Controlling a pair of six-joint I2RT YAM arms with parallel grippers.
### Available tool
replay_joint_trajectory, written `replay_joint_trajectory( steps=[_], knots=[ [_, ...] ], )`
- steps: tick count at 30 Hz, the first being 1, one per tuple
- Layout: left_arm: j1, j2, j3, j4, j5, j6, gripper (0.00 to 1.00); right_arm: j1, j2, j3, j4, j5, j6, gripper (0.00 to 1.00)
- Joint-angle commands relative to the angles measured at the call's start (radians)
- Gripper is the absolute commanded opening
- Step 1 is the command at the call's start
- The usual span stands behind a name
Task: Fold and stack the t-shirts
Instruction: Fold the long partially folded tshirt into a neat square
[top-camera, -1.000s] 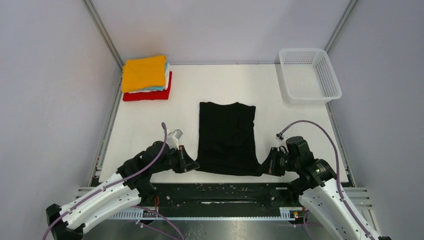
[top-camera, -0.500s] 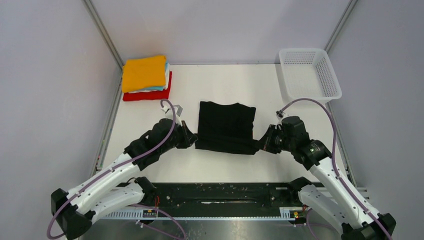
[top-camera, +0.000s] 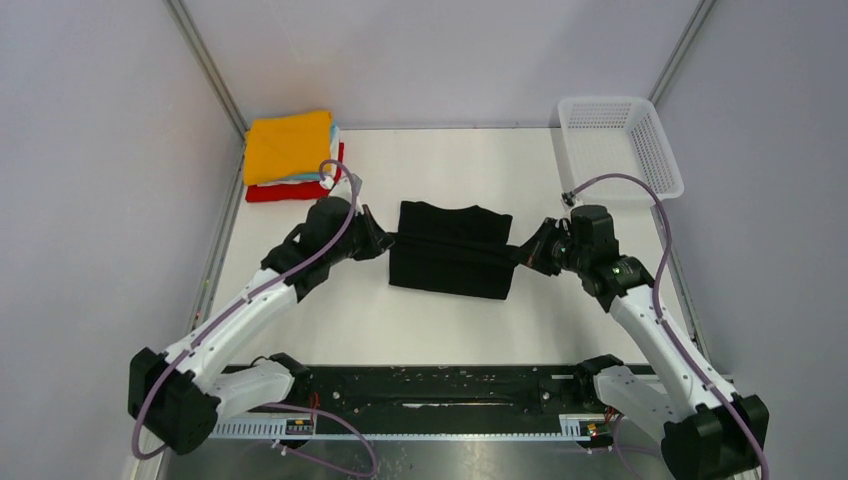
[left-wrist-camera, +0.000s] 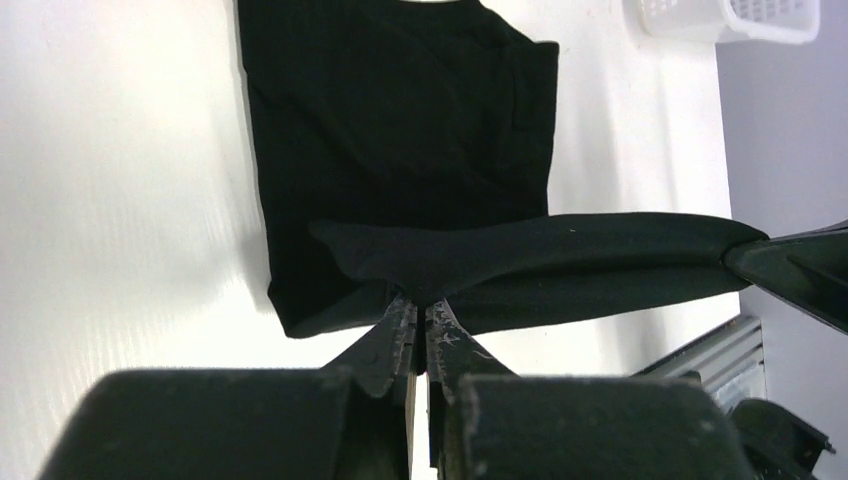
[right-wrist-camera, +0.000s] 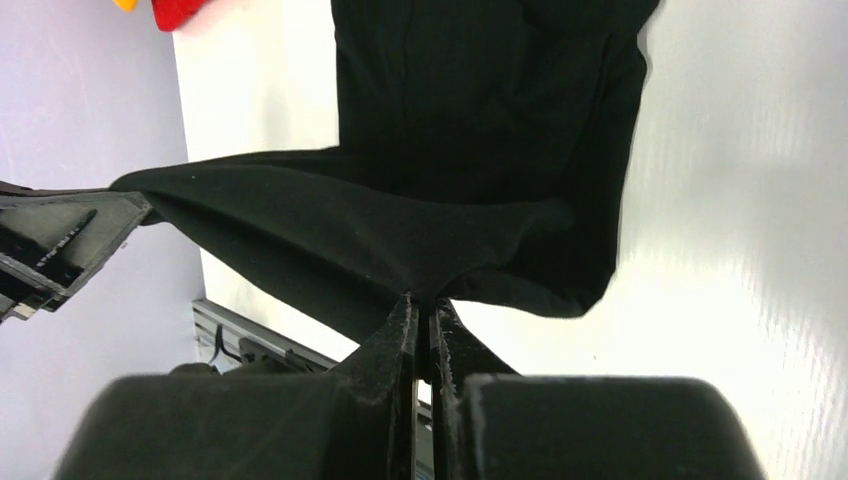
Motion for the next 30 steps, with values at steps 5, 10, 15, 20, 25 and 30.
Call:
replay_joint_trajectory(
  steps=[5,10,15,20,25,30],
  knots=[
    [0.124,0.202,0.155,0.103,0.043,0.052,0.0,-0.093,0.207,0.12,0.152,-0.055,-0.021,0.0],
    [0.171,0.357,0.263,0.117,0.08,0.059,0.0,-0.129,0.34,0.209,0.18,-0.043,-0.037,0.0],
    [0.198,0.528,0.375,0.124,0.075,0.063,0.0,-0.162,0.477,0.279,0.214,-0.044,-0.041,0.0],
    [0.221,0.728,0.528,0.136,0.079,0.049,0.0,-0.195,0.686,0.36,0.291,-0.07,-0.035,0.0],
    [0.241,0.915,0.672,0.13,0.063,0.048,0.06,-0.213,0.915,0.49,0.324,-0.108,-0.008,0.0],
    [0.257,1.089,0.864,0.051,0.119,0.045,0.4,-0.223,1.06,0.624,0.34,-0.134,0.021,0.75]
  ],
)
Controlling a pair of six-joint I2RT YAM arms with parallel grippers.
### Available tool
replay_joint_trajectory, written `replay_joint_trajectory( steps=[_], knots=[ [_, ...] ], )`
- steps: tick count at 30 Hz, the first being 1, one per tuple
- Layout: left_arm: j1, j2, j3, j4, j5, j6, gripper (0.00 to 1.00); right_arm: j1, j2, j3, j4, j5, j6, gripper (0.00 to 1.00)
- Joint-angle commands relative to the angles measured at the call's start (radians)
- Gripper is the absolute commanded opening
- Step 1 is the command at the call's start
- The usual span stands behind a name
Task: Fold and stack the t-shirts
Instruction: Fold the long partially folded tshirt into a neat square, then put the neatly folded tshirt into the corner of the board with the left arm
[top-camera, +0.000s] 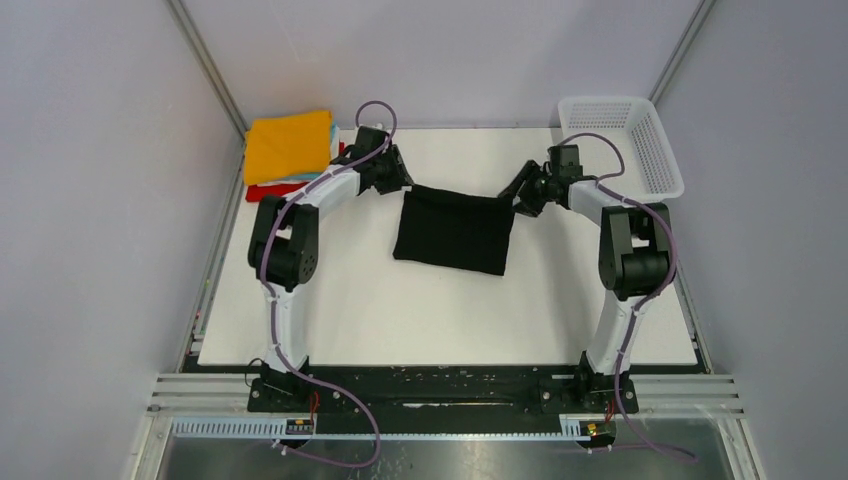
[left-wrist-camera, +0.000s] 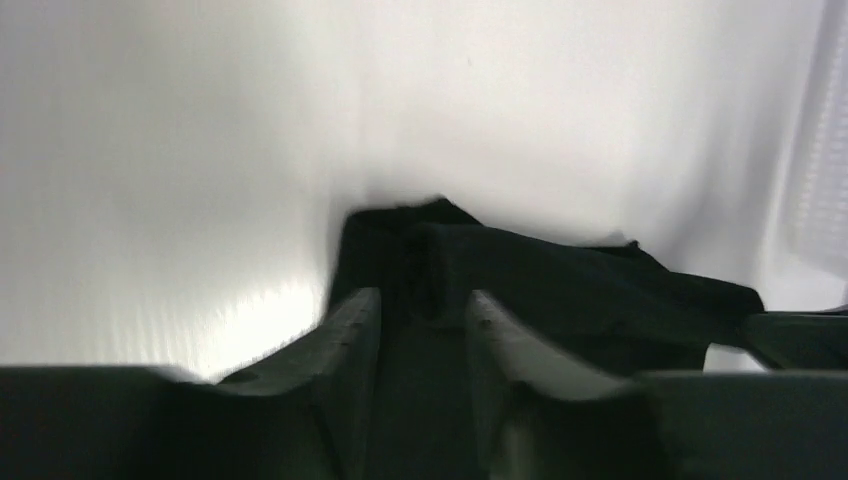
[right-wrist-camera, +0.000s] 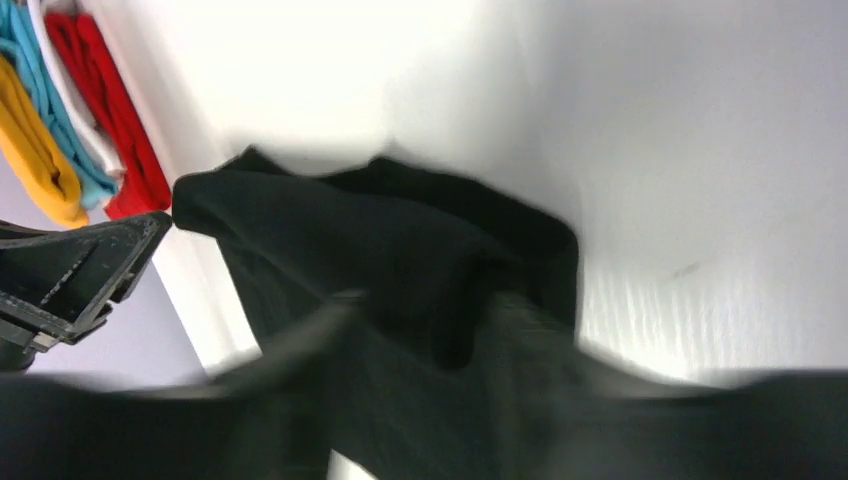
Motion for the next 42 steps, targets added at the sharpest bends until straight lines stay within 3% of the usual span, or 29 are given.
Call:
replay_joint_trajectory(
  steps=[1,3,4,14,24,32,35,36,37,38,42],
  knots=[
    [0.033,0.086,0.167,-0.038,0.014,0.005,0.58,-0.02,0.06,0.133,0.031,-0.027,0.004,0.96],
    [0.036,0.064,0.174,-0.025,0.038,0.015,0.77,-0.02,0.04,0.151,0.011,-0.017,-0.006,0.99],
    [0.036,0.042,0.158,-0.013,0.045,0.02,0.97,-0.02,0.007,0.143,0.016,-0.014,-0.014,0.99],
    [0.029,-0.06,-0.108,0.015,0.166,0.099,0.99,-0.019,-0.309,-0.19,0.125,0.007,-0.022,0.99],
    [-0.072,0.101,0.03,-0.217,0.021,0.202,0.97,-0.02,-0.556,-0.433,0.098,0.06,-0.065,1.0],
    [-0.158,0.17,0.156,-0.362,-0.139,0.219,0.68,-0.02,-0.676,-0.496,0.054,0.106,-0.113,1.0],
    [-0.171,0.189,0.2,-0.391,-0.145,0.226,0.41,-0.021,-0.704,-0.509,0.054,0.125,-0.137,1.0],
    [-0.178,0.193,0.21,-0.395,-0.185,0.233,0.27,-0.021,-0.712,-0.513,0.055,0.133,-0.146,0.99],
    [-0.185,0.196,0.22,-0.397,-0.211,0.24,0.06,-0.022,-0.718,-0.516,0.056,0.138,-0.154,1.0],
    [-0.19,0.201,0.233,-0.407,-0.235,0.249,0.0,-0.023,-0.723,-0.519,0.056,0.142,-0.158,0.99],
    [-0.194,0.21,0.292,-0.454,-0.342,0.292,0.0,-0.027,-0.734,-0.524,0.053,0.157,-0.169,1.0]
  ],
)
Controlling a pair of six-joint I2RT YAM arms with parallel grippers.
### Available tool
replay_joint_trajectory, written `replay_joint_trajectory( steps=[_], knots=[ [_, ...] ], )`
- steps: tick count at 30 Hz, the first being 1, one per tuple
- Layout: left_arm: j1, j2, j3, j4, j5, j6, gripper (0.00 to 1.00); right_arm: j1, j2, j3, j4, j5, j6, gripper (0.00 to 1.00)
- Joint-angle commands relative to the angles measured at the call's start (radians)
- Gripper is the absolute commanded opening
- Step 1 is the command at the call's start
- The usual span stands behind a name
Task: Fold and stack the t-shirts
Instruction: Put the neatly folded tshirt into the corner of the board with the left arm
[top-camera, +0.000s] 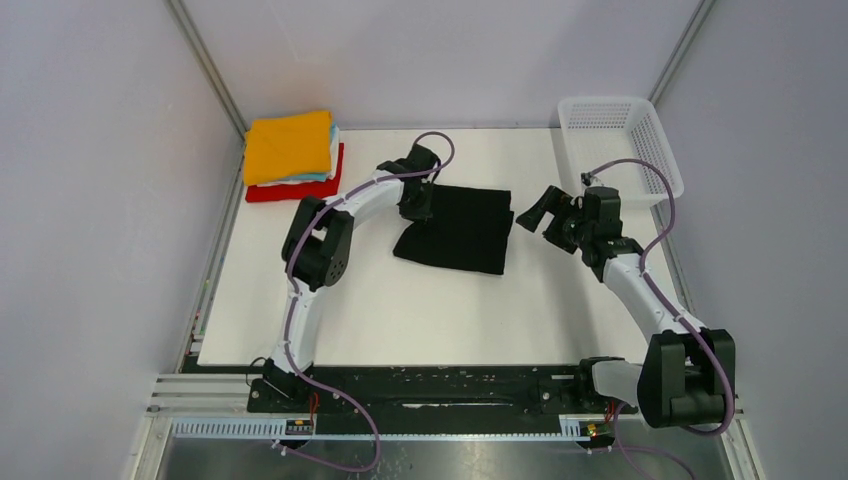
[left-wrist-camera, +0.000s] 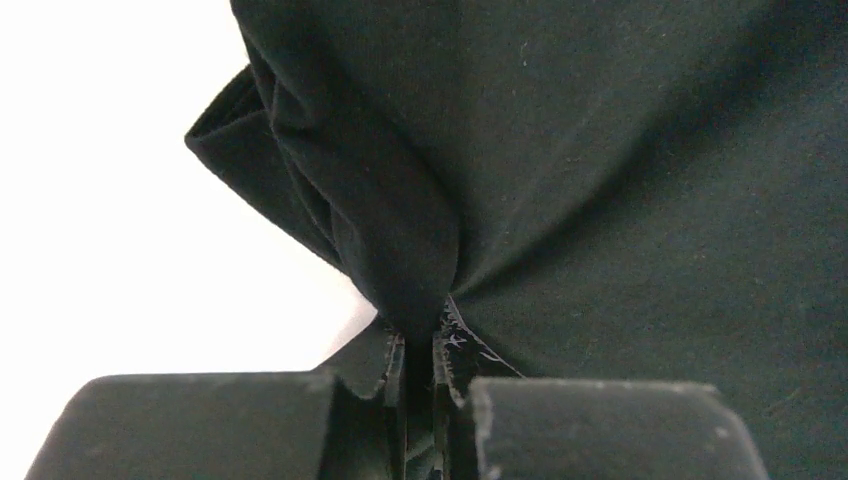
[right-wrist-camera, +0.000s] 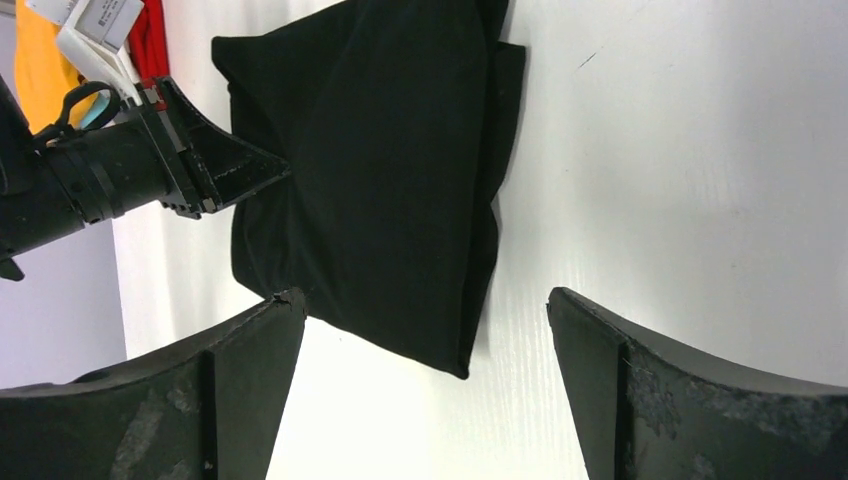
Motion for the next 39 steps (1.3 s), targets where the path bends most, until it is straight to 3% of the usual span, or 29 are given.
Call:
replay_joint_trajectory(
  steps=[1,5,11,21,39],
  knots=[
    [-0.002,0.02,0.088,-0.092,-0.215,0.079,0.0,-0.008,-0.038,-0.006,0.0,0.045,-0.045,0.99],
    [0.005,0.014,0.16,-0.132,-0.465,0.159,0.0,-0.009,-0.06,-0.015,-0.002,0.066,-0.05,1.0],
    [0.059,-0.018,0.187,-0.071,-0.64,0.319,0.0,-0.009,-0.09,-0.024,-0.014,0.115,-0.064,1.0],
    [0.176,-0.047,0.285,0.077,-0.692,0.572,0.0,-0.009,-0.137,-0.036,-0.031,0.188,-0.077,1.0],
    [0.249,-0.03,0.575,0.062,-0.681,0.754,0.0,-0.008,-0.184,-0.051,-0.032,0.268,-0.089,1.0]
  ],
)
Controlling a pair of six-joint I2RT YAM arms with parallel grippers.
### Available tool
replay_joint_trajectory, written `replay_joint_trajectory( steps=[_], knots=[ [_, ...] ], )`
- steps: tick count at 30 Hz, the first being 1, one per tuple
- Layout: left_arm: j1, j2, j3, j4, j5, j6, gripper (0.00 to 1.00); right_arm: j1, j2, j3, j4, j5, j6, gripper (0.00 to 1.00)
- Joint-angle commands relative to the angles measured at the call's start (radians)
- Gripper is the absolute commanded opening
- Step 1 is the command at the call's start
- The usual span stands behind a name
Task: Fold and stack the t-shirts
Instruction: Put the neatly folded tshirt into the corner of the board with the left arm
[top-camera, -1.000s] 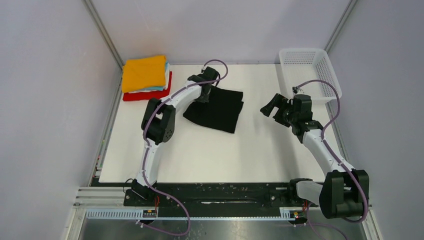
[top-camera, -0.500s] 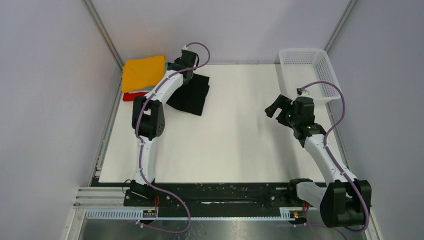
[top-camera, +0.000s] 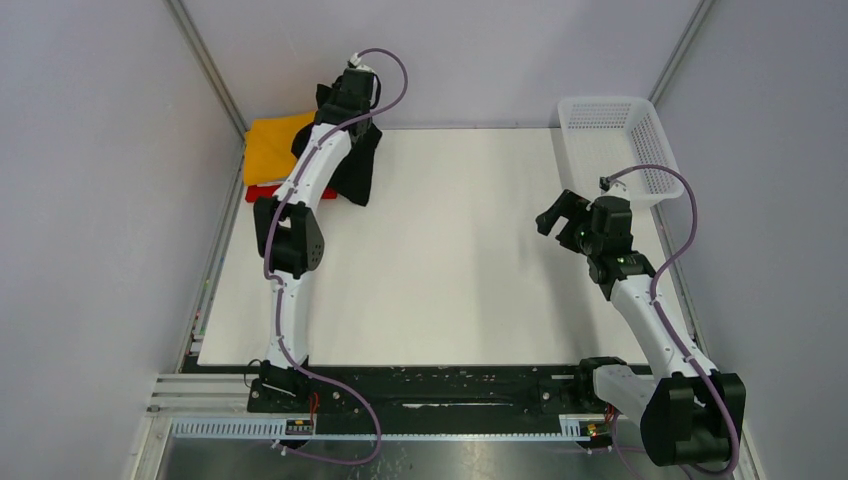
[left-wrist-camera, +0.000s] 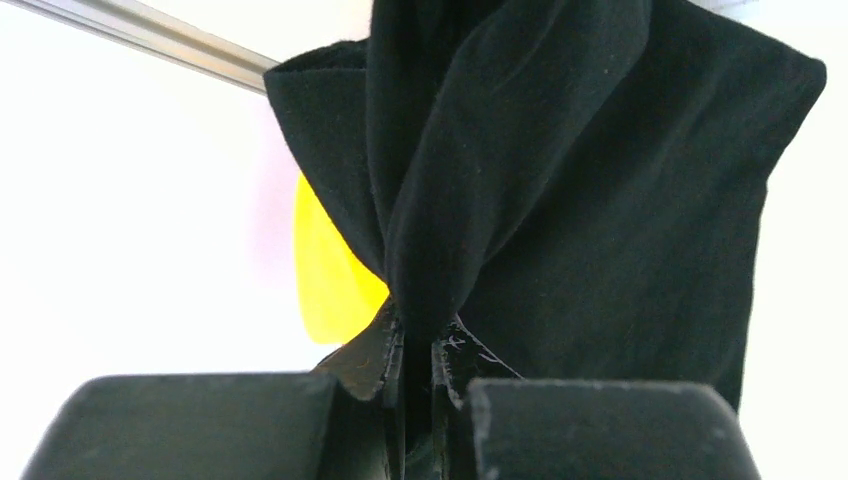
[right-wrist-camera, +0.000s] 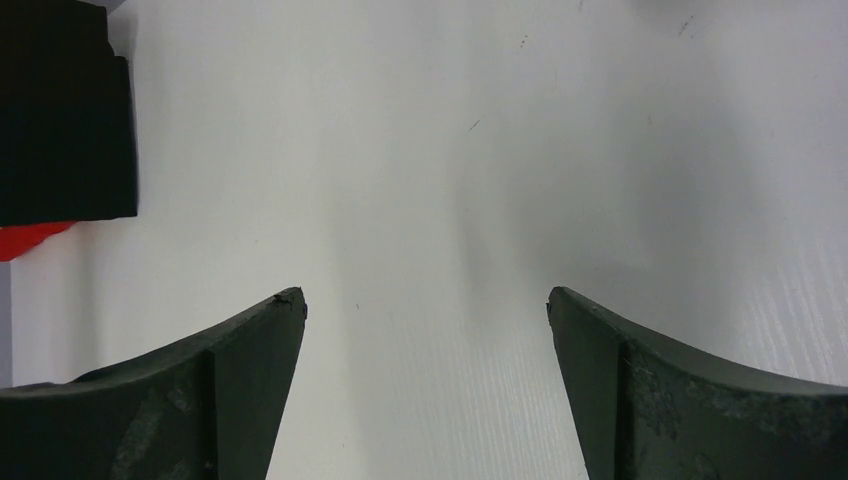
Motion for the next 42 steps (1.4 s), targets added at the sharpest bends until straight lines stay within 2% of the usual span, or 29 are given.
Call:
replay_joint_trajectory(
  steps=[1,20,26,34,42],
  knots=[
    [0.005,-0.052,0.112,0.051,-0.016,0.081,0.0,-0.004,-0.004,0.004,0.011,0.031,-0.017,1.0],
    [0.021,-0.181,0.188,0.053,-0.007,0.082,0.0,-0.004,0.056,0.015,0.042,-0.002,-0.002,0.99],
    [0.025,-0.197,0.171,0.091,-0.028,0.114,0.0,-0.003,0.059,0.013,0.042,-0.001,-0.002,0.99],
    [0.069,-0.168,0.116,0.165,-0.064,0.128,0.0,-0.004,0.063,0.016,0.035,0.004,-0.003,1.0],
    [0.153,-0.082,0.105,0.172,-0.026,0.061,0.0,-0.004,0.076,0.027,0.018,0.016,-0.005,0.99]
  ],
)
